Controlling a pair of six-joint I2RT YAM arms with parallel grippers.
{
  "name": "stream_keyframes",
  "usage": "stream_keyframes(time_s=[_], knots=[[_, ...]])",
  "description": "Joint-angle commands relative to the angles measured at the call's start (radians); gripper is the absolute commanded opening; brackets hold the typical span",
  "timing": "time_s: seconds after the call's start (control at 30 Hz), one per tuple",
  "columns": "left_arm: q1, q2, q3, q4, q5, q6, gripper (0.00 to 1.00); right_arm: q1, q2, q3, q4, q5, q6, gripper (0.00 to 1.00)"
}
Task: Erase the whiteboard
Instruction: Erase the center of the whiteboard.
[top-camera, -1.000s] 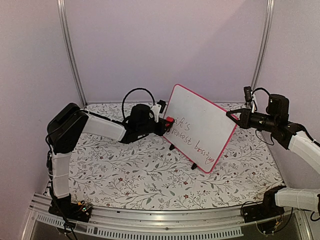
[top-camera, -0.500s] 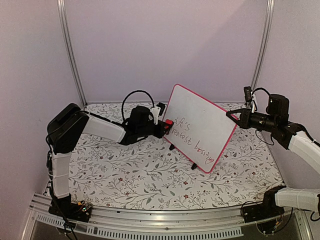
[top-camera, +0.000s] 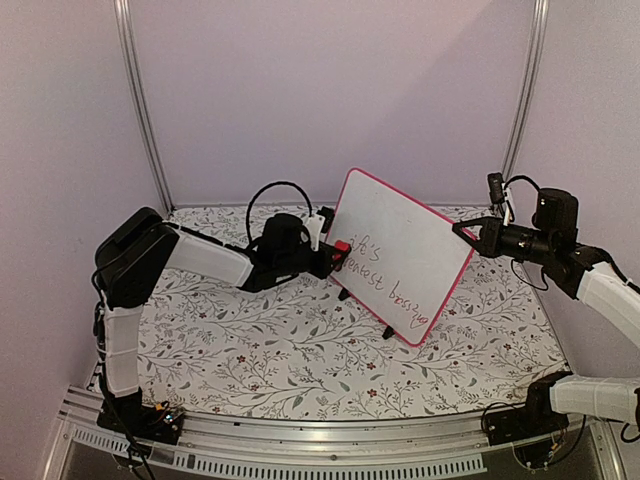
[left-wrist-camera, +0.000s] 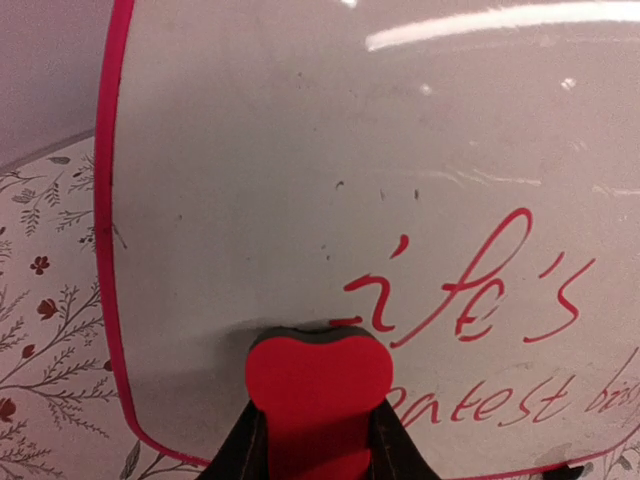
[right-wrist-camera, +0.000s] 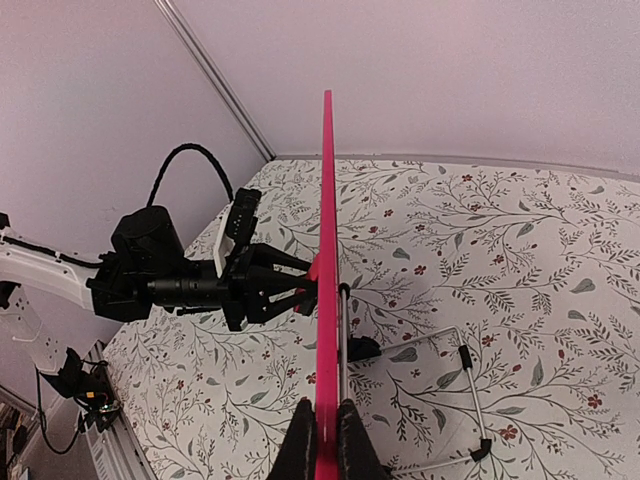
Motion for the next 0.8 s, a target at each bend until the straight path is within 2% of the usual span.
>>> stream_keyframes(time_s=[0.0,0.33,0.77], knots=[[-0.017,-0.024,0.012,0.013,-0.031,0.014,0.00,0.023,0.014,-0.016,-0.085,-0.087,-0.018,0.00],[0.008,-0.031,0.083,-0.010,-0.038,0.021,0.00,0.024,0.010,-0.016,-0.088,-0.086,-0.018,0.00],[-0.009,-0.043,0.055,0.056,0.077,0.023,0.00,0.024,0.010,-0.019,-0.087,-0.085,-0.019,0.00]])
